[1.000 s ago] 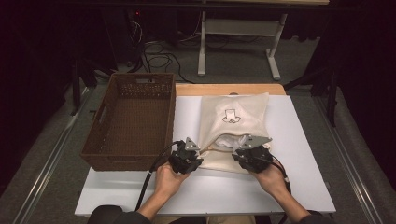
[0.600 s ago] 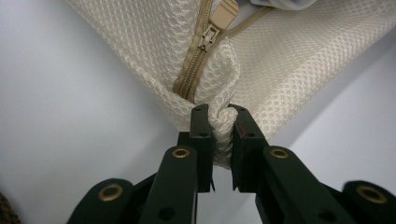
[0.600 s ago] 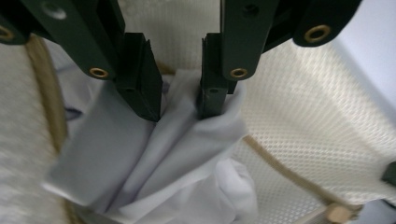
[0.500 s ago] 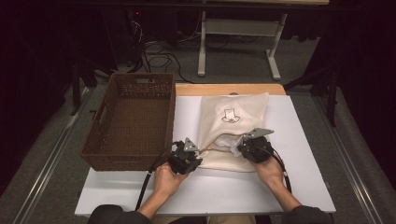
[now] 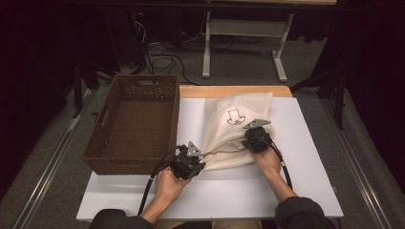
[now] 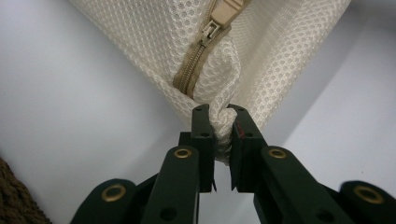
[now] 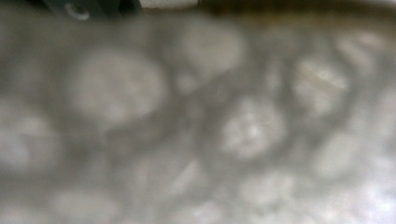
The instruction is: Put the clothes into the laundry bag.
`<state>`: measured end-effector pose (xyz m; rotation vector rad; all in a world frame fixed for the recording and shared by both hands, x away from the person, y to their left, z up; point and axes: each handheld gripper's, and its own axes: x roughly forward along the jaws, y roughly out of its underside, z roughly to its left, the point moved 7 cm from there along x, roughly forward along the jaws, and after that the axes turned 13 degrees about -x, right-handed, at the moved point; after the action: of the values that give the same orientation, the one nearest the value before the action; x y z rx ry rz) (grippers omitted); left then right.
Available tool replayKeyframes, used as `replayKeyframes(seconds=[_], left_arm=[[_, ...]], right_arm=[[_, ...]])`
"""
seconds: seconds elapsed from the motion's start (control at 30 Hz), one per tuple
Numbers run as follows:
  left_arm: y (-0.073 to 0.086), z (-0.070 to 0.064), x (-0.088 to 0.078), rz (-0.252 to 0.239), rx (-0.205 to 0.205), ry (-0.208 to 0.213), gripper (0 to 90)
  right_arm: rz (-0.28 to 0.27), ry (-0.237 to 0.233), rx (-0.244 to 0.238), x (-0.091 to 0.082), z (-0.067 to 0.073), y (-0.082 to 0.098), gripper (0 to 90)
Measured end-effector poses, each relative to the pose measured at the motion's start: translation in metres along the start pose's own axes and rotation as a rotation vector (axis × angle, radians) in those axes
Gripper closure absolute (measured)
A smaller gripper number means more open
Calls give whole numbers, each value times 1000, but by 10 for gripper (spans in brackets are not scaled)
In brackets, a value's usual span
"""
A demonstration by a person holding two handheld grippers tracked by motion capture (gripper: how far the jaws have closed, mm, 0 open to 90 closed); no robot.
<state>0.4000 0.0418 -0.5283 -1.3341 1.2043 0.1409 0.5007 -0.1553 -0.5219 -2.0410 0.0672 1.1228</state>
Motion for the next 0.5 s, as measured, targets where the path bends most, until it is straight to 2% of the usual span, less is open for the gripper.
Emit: replayKeyframes(seconds=[0.1,0.17,0.27,0.4,0.5], left_arm=[[0,0,-1,-8,-7,9,812],[-1,-1,0,-11,-8,14,811],[-1,-2,1,-10,-10,22,809],[-1,-1,1,-12,-12,25,803],[-2,-1,0,-16,-12,21,799]], right_arm=[[16,-28,-40,-11,8,5,719],[-1,-45,-43,-22,11,8,711],[-39,-83,-12,-43,13,16,710],[-43,-97,-37,-64,18,26,709],[-50,-75,-41,-74,18,33,704]])
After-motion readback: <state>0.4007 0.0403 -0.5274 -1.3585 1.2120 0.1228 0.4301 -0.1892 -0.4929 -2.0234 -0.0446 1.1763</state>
